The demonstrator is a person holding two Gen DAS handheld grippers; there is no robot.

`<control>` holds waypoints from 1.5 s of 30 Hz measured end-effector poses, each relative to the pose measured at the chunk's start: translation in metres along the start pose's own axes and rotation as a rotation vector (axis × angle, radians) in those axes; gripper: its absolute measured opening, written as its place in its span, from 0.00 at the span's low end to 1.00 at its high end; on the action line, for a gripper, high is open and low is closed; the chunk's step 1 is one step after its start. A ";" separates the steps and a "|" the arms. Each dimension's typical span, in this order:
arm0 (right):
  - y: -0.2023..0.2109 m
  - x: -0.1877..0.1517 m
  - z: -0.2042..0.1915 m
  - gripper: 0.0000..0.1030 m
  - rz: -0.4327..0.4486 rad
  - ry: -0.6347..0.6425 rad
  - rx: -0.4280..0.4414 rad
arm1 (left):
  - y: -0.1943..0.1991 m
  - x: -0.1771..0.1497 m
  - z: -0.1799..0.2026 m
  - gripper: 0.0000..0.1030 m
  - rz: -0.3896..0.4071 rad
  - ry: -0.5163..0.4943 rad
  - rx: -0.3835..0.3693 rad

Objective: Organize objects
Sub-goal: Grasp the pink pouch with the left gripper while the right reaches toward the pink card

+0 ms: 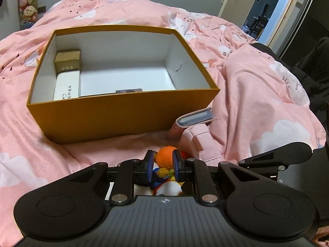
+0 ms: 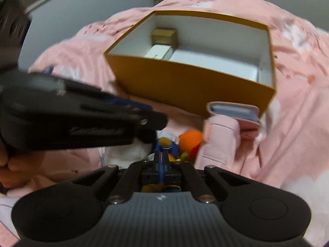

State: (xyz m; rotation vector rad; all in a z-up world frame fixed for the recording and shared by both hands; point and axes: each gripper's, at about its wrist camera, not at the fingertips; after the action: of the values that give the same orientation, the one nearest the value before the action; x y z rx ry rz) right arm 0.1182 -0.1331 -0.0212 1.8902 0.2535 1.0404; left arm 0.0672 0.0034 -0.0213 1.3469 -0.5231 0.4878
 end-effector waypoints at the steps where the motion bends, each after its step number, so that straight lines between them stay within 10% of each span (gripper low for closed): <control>1: 0.000 0.000 0.002 0.00 0.002 -0.008 -0.010 | -0.001 0.000 -0.001 0.20 -0.003 0.003 -0.003; 15: 0.003 -0.001 0.084 0.08 0.046 -0.305 -0.310 | -0.011 0.000 -0.002 0.20 -0.017 0.009 -0.038; 32: -0.025 -0.001 0.068 0.02 -0.036 -0.305 -0.062 | -0.019 0.001 -0.010 0.26 -0.018 0.064 -0.065; 38: -0.016 0.003 0.088 0.23 -0.014 -0.458 -0.020 | -0.017 0.002 -0.016 0.26 0.007 0.111 -0.093; 45: -0.017 0.002 0.082 0.16 -0.023 -0.446 0.047 | -0.028 0.006 -0.019 0.46 -0.026 0.188 -0.176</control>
State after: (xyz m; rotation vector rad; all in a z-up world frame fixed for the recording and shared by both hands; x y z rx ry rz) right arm 0.1846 -0.1740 -0.0507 2.0985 0.0399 0.5779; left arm 0.0907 0.0175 -0.0418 1.1258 -0.3834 0.5287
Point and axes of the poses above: each gripper's, at about its wrist camera, not at the fingertips, and y roughly against the way its jaws point, z to its right, x to its top, and after that the axes turned 8 degrees about -y, right-handed
